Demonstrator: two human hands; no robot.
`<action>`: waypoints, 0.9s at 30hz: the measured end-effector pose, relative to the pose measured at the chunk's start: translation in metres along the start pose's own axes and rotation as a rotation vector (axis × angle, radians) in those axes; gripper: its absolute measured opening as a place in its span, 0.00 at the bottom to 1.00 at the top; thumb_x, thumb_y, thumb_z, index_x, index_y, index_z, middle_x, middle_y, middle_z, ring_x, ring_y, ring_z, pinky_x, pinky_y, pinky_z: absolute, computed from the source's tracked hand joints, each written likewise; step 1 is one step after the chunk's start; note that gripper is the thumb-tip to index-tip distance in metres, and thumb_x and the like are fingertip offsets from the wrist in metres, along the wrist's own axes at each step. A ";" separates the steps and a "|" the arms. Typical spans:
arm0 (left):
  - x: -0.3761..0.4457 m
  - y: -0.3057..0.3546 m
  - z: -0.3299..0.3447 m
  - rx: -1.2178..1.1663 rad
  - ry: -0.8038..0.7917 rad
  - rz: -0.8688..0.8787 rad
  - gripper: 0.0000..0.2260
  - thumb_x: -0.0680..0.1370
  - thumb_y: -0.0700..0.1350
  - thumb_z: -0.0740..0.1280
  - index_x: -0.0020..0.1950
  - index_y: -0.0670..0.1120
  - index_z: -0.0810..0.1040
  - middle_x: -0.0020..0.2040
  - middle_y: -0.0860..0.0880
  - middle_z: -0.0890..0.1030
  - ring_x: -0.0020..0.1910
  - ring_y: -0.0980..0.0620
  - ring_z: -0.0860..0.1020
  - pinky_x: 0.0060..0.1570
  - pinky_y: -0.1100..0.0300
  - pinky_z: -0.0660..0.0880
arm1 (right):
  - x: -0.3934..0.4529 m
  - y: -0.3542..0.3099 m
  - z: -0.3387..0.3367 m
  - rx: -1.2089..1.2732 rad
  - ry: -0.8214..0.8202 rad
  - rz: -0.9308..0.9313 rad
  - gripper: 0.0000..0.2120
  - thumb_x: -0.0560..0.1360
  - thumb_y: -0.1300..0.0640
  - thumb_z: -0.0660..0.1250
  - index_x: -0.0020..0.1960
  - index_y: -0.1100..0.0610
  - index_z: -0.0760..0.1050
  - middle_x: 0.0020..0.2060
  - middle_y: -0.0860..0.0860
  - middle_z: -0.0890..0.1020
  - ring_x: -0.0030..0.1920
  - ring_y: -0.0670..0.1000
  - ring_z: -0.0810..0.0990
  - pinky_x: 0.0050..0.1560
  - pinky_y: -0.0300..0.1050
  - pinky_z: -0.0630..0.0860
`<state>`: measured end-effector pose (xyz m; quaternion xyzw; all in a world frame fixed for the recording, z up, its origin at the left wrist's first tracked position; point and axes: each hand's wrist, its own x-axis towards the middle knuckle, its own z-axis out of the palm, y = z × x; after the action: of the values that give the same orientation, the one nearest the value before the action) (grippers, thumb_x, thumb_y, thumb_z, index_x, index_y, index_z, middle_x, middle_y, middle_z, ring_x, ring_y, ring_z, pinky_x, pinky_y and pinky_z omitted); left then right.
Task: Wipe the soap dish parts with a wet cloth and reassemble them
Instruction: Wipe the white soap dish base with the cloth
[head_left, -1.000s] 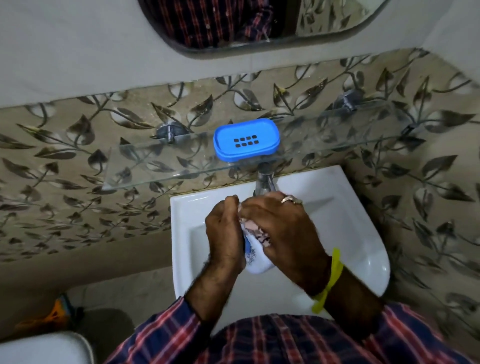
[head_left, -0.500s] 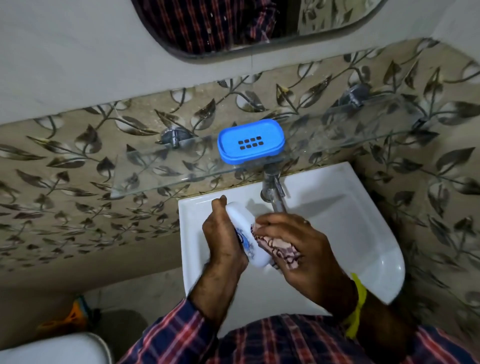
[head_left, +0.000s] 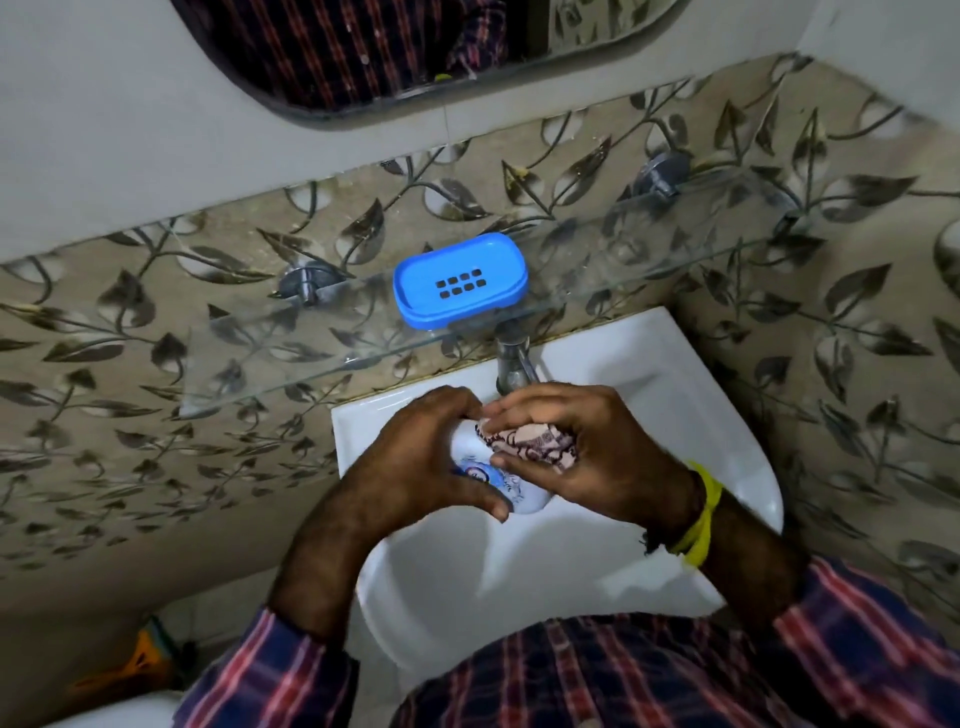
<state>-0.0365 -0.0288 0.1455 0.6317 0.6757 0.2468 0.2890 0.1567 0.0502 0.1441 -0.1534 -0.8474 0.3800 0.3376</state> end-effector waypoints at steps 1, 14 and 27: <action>0.004 0.007 0.000 0.093 -0.021 -0.016 0.29 0.50 0.57 0.86 0.42 0.54 0.74 0.40 0.57 0.79 0.41 0.57 0.75 0.40 0.59 0.73 | 0.002 -0.001 0.002 -0.009 -0.036 -0.024 0.12 0.71 0.62 0.78 0.53 0.63 0.84 0.52 0.56 0.85 0.53 0.51 0.84 0.56 0.49 0.80; -0.010 -0.010 0.016 -0.463 0.019 -0.220 0.25 0.49 0.52 0.85 0.29 0.49 0.70 0.30 0.53 0.72 0.31 0.53 0.70 0.32 0.58 0.68 | -0.021 0.003 -0.014 0.089 0.004 -0.019 0.07 0.72 0.67 0.75 0.50 0.65 0.84 0.53 0.56 0.85 0.57 0.49 0.84 0.58 0.46 0.79; -0.021 -0.001 0.018 -0.719 0.083 -0.257 0.19 0.56 0.36 0.84 0.41 0.35 0.81 0.36 0.46 0.85 0.33 0.50 0.82 0.36 0.55 0.80 | -0.017 -0.004 0.003 0.146 0.168 -0.002 0.07 0.74 0.65 0.74 0.50 0.67 0.83 0.52 0.59 0.85 0.55 0.53 0.85 0.57 0.52 0.80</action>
<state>-0.0240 -0.0503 0.1339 0.3898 0.6308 0.4552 0.4929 0.1669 0.0370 0.1372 -0.1588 -0.7864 0.4261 0.4181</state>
